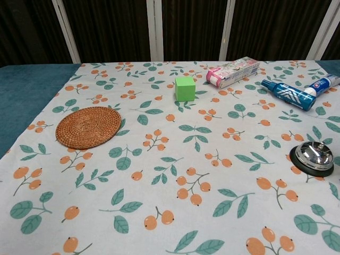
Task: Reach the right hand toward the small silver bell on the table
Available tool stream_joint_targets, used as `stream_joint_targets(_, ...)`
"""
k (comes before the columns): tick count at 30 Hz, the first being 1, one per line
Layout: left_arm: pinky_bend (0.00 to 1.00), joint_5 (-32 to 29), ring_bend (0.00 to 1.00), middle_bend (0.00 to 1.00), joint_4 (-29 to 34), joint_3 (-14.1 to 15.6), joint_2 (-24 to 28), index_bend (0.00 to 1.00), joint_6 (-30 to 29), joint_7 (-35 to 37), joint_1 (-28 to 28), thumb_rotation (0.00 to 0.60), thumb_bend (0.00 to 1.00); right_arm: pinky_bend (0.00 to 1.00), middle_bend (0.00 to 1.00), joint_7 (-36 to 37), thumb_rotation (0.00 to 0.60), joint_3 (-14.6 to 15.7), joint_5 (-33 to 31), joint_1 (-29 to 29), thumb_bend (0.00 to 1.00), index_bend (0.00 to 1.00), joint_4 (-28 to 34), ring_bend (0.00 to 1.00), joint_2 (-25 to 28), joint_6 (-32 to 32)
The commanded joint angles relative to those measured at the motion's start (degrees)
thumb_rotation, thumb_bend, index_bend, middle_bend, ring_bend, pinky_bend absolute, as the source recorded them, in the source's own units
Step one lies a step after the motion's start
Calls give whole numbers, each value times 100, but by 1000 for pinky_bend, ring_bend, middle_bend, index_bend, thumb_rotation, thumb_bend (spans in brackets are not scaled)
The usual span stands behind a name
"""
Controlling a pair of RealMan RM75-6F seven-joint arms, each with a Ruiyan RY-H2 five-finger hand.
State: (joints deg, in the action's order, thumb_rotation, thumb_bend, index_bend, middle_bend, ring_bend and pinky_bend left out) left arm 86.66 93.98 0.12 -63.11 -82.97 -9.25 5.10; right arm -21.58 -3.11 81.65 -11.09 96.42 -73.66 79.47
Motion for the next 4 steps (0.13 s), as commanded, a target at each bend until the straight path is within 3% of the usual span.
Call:
stream_joint_targets(1,0,7,0,0,1,3,2,0,0,-4,0,600,8,0,0,308,600,61,213,154,339,0,212,0,288,220)
stream_joint_targets(4,0,7,0,0,-7,9,8,0,4,10,-2,600,8,0,0,462,600,175,438,262,339,0,197,0,441,381)
